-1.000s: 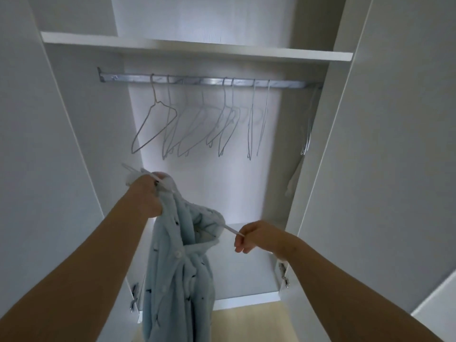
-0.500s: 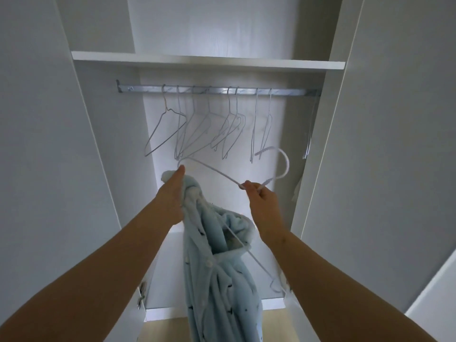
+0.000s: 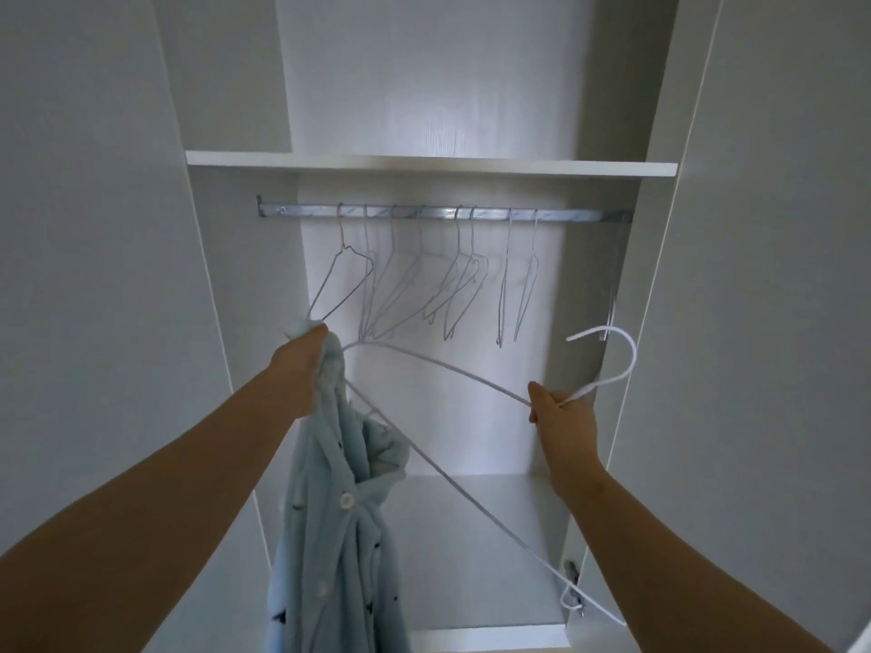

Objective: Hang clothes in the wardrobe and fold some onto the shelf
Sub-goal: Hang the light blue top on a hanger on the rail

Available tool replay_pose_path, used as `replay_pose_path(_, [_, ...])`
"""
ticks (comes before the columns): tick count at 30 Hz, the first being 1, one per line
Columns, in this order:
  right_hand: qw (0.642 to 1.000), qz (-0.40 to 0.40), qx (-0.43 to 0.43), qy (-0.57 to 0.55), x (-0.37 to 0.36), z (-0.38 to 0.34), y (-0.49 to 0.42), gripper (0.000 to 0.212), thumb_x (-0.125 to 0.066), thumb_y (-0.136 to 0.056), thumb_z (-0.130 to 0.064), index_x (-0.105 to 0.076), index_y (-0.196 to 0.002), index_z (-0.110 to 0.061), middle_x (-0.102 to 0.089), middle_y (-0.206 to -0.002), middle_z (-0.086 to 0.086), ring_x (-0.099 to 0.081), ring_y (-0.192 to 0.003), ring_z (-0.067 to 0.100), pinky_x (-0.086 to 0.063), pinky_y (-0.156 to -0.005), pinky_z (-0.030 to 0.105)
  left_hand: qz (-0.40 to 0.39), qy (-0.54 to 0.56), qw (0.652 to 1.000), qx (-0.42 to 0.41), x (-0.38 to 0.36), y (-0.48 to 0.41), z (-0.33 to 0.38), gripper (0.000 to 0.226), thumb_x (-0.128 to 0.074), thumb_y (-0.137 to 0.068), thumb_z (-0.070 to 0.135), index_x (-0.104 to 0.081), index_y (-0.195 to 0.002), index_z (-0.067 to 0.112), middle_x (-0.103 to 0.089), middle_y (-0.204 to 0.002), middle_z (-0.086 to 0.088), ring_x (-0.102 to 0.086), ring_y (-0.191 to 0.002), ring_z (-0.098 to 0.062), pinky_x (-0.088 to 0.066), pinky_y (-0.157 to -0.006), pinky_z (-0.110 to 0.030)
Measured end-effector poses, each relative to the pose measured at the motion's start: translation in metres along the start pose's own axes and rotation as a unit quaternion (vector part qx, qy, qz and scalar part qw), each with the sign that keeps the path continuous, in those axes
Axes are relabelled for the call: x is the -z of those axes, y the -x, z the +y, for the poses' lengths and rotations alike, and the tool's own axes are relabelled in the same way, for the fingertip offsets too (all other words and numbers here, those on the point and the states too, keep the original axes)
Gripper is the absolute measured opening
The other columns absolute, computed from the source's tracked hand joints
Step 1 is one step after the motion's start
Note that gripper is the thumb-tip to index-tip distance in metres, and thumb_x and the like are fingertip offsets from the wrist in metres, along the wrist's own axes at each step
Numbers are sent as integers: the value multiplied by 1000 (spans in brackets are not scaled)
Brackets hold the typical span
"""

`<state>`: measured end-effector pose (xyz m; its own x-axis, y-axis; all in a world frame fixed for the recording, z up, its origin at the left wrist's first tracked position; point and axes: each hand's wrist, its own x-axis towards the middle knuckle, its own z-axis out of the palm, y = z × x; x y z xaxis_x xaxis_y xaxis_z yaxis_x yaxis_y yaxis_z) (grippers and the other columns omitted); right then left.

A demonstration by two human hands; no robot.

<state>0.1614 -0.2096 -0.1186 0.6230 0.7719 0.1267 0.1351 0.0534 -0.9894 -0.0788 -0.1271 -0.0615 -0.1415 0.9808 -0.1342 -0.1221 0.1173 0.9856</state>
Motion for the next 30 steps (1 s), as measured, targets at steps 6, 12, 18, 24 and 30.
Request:
replay_pose_path(6, [999, -6, -3, 48, -15, 1, -1, 40, -53, -90, -20, -50, -51, -10, -43, -46, -1, -38, -45, 11, -34, -42, 19, -6, -59, 997, -56, 8, -4, -1, 42, -57, -91, 28, -53, -121, 0, -55, -79, -3, -54, -70, -18, -47, -85, -40])
replay_pose_path(12, [987, -70, 63, 131, -55, -5, 16, 41, -45, -96, -28, -62, -76, 3, -55, -62, 3, -49, -55, 11, -39, -53, 22, -55, -100, 990, -82, -8, 24, -3, 16, -59, -90, 26, -57, -86, 11, -59, -77, -1, -57, -67, -13, -46, -58, -26])
replay_pose_path(18, [996, -87, 35, 5, -81, -15, 33, 14, -43, -97, -21, -52, -108, -20, -53, -84, -9, -52, -75, 5, -42, -73, 17, -180, 12, 983, 26, -8, 50, -12, 28, -62, -84, 29, -62, -100, 6, -69, -87, -12, -66, -77, -24, -54, -66, -32])
replay_pose_path(24, [991, -78, 73, -82, -73, -31, 25, 13, -47, -97, -20, -45, -109, -22, -49, -87, -16, -48, -79, -1, -42, -80, 18, -192, -344, 902, -177, 14, 40, -7, 13, -68, -81, 20, -60, -91, 21, -61, -89, 4, -58, -84, -15, -45, -67, -18])
replay_pose_path(30, [983, -104, 129, -84, -71, -41, 21, 7, -50, -95, -15, -56, -99, -17, -56, -80, -9, -51, -74, 4, -43, -70, 17, -78, -624, 622, -466, 1, 22, -13, 90, -63, -70, 65, -31, -142, 23, -45, -138, 1, -41, -127, -18, -19, -112, -45])
